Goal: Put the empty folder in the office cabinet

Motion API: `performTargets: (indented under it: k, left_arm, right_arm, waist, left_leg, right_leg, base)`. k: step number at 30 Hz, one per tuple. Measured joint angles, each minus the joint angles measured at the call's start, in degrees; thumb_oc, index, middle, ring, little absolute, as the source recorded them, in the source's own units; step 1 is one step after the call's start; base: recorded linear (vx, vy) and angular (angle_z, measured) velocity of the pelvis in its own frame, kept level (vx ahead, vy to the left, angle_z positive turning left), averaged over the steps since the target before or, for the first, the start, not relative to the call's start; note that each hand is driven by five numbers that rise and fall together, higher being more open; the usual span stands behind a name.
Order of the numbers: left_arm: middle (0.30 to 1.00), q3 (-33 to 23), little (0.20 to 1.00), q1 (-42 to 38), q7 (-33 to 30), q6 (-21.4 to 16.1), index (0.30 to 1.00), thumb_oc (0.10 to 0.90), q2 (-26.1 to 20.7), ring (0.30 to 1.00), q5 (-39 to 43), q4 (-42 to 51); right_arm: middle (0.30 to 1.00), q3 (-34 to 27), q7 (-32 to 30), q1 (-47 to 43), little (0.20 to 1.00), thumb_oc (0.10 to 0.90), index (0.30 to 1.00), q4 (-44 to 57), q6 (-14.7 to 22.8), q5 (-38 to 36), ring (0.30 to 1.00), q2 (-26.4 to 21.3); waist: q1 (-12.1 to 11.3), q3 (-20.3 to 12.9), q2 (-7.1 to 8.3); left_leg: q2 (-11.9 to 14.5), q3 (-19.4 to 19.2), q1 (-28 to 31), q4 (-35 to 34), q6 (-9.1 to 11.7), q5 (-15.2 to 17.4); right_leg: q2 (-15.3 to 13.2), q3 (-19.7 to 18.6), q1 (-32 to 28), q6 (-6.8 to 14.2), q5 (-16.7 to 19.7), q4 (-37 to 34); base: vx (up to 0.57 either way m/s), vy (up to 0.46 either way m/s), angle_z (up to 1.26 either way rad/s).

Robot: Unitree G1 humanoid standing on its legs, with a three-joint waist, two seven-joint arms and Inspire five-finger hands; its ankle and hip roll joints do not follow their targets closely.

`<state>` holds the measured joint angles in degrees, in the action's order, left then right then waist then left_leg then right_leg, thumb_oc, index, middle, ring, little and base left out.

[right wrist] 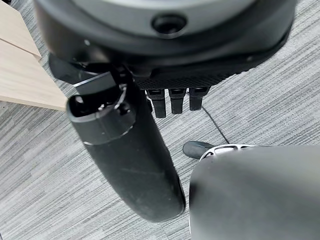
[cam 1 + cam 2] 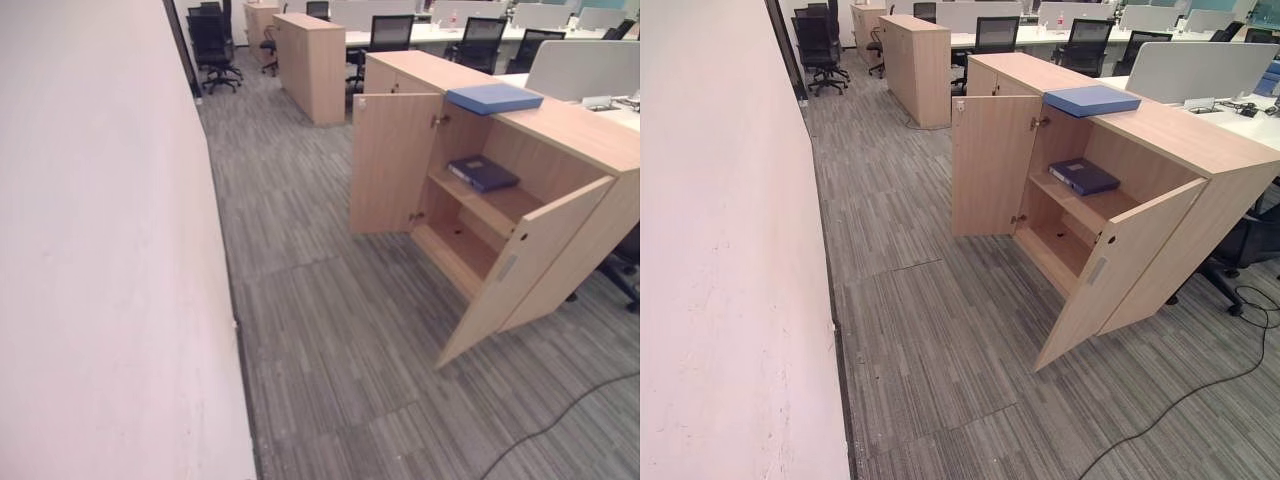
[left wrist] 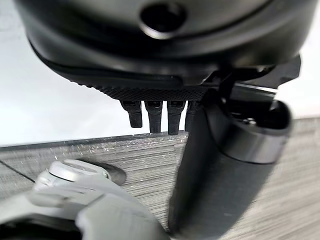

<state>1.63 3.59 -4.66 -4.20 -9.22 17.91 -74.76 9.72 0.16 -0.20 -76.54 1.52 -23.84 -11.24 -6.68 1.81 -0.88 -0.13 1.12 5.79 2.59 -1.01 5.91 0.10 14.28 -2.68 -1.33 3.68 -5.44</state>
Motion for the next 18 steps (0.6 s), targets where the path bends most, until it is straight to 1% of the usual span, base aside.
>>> performTargets:
  k: [12,14,18]
  left_arm:
    - [0.9,-0.2,0.9,-0.1,0.3,0.1,0.9,0.8,0.1,0.9,0.1,-0.1]
    - [0.9,-0.2,0.9,-0.1,0.6,0.2,0.9,0.8,0.2,0.9,2.1,-0.2]
    - [0.9,-0.2,0.9,-0.1,1.2,0.3,0.9,0.8,0.3,0.9,2.5,-0.4]
  right_arm:
    - [0.9,0.2,0.2,0.0,0.9,0.8,0.9,0.0,0.0,-0.1,0.9,-0.1]
    - [0.9,0.2,0.6,0.0,0.9,0.8,0.9,0.0,-0.1,-0.1,0.9,-0.4]
    - [0.9,0.1,0.8,0.1,0.9,0.8,0.9,0.0,-0.4,-0.1,0.9,-0.7]
  waist:
    - [0.1,0.1,-0.09]
    - [0.2,0.2,-0.3]
    - [0.2,0.4,-0.56]
  left_leg:
    - [0.0,0.3,0.3,-1.0,0.2,-0.6]
    - [0.0,0.3,0.3,-1.1,0.2,-0.6]
    - [0.0,0.3,0.3,-1.1,0.2,-0.6]
  right_leg:
    - [-0.1,0.2,0.1,0.1,-0.1,0.0]
    - [-0.1,0.2,0.1,0.1,-0.1,0.0]
    - [-0.1,0.2,0.2,0.1,-0.2,0.0]
  base:
    - [0.0,0.0,0.0]
    - [0.04,-0.034,0.0]
    - [0.02,-0.025,0.0]
